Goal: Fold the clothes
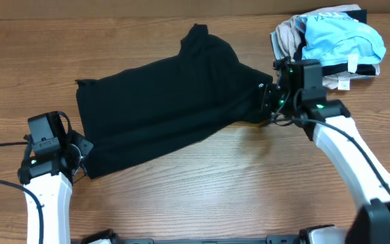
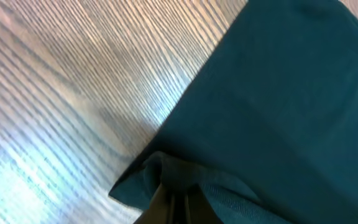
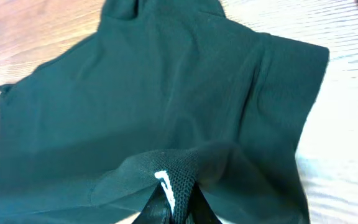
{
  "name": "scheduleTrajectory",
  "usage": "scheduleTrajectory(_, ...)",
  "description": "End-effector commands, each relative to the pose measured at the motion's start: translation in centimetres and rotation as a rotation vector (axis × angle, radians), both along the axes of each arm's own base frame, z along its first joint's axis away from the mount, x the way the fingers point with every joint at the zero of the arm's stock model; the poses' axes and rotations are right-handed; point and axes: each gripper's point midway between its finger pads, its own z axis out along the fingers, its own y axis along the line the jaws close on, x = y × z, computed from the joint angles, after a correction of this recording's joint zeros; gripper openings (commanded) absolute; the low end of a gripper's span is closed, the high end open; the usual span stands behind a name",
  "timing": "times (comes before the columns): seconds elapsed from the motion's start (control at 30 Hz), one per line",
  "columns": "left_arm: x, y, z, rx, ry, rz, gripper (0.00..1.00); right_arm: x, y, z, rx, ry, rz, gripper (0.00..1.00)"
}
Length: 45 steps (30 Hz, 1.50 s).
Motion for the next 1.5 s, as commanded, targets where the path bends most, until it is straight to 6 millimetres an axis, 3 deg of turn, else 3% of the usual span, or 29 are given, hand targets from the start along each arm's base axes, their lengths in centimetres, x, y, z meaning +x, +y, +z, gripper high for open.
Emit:
scheduleTrajectory(0.0, -0.2, 1.4, -1.3, 0.049, 0.042, 0.051, 0.04, 1.1, 0.2, -1.0, -0.006, -0.016, 0.017, 0.04)
scheduleTrajectory(0.47, 2.6, 2.6, -5.6, 0.048, 0.087, 0.055, 0.04, 4.2, 0.6, 0.8, 0.012, -0.167, 0.011, 0.04)
scheduleTrajectory(0.87, 4.5, 3.2, -5.6, 0.066, 0.025, 0.057, 0.04, 7.2, 0.7, -0.6, 0.009, -0.242, -0.008, 0.04)
scheduleTrajectory(1.1, 4.9, 3.3, -5.4, 0.073, 0.005, 0.058, 0.25, 7.4, 0.7, -1.8, 0.006, -0.224, -0.008, 0.05)
scheduleTrajectory(1.17, 5.2, 3.4, -5.3, 0.076, -0.007, 0.058, 0.33, 7.4, 0.7, -2.0, 0.005, -0.220, -0.008, 0.13)
scheduleTrajectory(1.2, 5.3, 3.5, -5.2, 0.078, -0.013, 0.058, 0.40, 7.4, 0.7, -2.1, 0.005, -0.218, -0.007, 0.22)
scheduleTrajectory(1.33, 6.3, 3.8, -4.5, 0.103, -0.053, 0.035, 0.74, 7.4, 0.7, -2.1, 0.005, -0.215, -0.007, 0.90)
scheduleTrajectory(1.37, 6.7, 3.8, -4.2, 0.109, -0.068, 0.015, 0.81, 7.4, 0.7, -2.1, 0.006, -0.214, -0.008, 1.00)
scheduleTrajectory(1.43, 7.6, 3.8, -3.4, 0.132, -0.091, -0.039, 1.00, 7.3, 0.6, -2.0, 0.008, -0.211, -0.010, 1.00)
scheduleTrajectory(1.47, 8.1, 3.8, -2.7, 0.145, -0.099, -0.077, 1.00, 7.1, 0.7, -1.8, 0.010, -0.208, -0.008, 1.00)
